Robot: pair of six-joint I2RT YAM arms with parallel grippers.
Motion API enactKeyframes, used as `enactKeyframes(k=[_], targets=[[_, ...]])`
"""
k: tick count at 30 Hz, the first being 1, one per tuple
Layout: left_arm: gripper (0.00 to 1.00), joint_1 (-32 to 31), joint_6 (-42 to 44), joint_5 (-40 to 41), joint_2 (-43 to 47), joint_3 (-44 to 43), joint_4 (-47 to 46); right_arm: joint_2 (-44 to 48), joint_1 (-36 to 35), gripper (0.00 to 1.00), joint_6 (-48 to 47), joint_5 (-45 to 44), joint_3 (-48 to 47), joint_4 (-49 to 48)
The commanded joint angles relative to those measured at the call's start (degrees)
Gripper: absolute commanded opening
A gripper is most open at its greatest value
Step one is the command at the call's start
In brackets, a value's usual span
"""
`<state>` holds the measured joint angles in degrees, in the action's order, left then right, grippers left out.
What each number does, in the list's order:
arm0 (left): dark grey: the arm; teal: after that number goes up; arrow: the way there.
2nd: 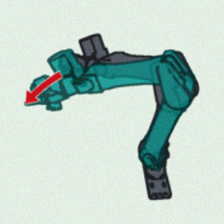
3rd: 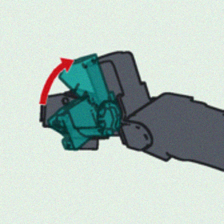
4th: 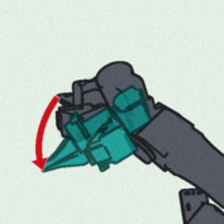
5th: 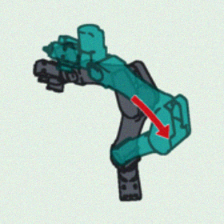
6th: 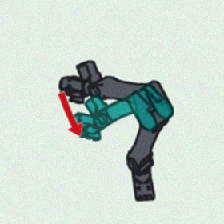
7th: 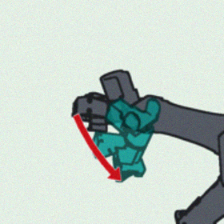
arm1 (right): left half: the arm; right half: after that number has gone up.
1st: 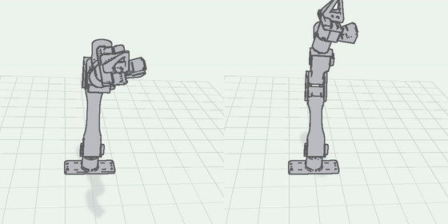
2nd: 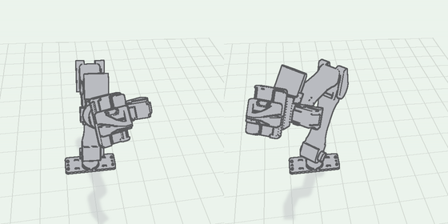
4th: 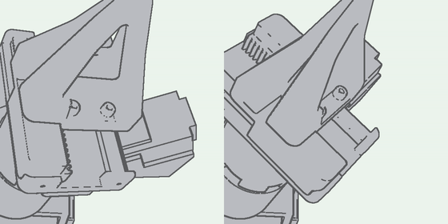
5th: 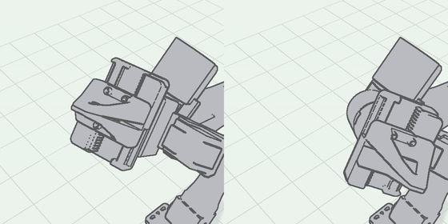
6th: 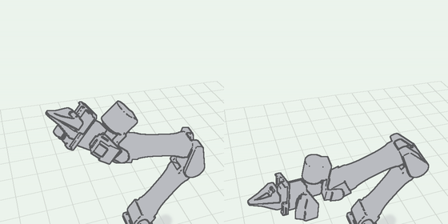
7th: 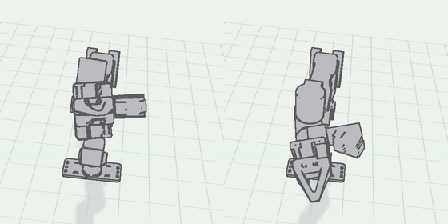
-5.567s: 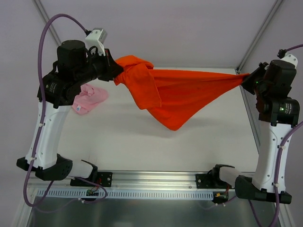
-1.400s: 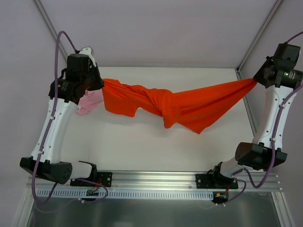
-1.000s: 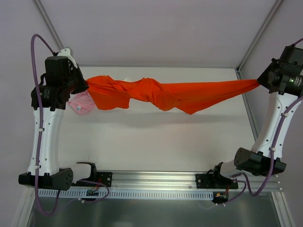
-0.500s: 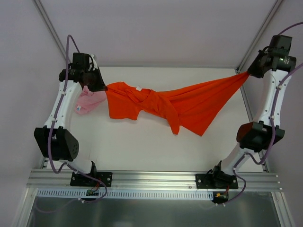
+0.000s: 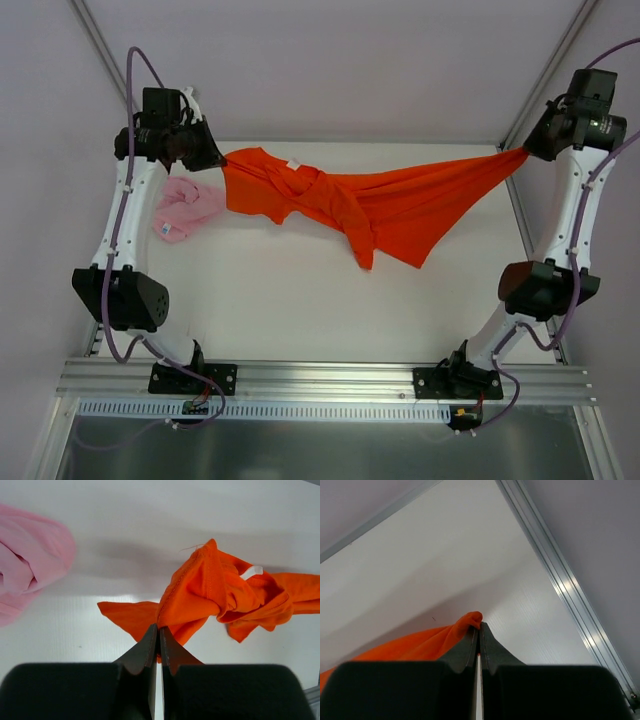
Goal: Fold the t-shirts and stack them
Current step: Flatten out the tshirt
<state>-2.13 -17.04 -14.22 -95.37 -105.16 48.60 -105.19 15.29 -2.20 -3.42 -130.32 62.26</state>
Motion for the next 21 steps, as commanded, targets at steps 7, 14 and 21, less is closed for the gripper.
enactKeyframes(k=[7,14,21], targets=[[0.0,0.6,3.6,-2.2,17.9,3.7,6.8,24.8,0.7,0.01,-1.7,-4.7,9.8,0.0],[0.0,0.4,5.3,1.2,29.0,10.9,10.1,33.0,-0.3,0.01,-2.7,-6.9,7.6,5.8],[0.0,0.3,3.1,-3.3,26.0,15.3,7.0,30.0,-0.6,0.01,-2.9,-5.2,5.1,6.3]])
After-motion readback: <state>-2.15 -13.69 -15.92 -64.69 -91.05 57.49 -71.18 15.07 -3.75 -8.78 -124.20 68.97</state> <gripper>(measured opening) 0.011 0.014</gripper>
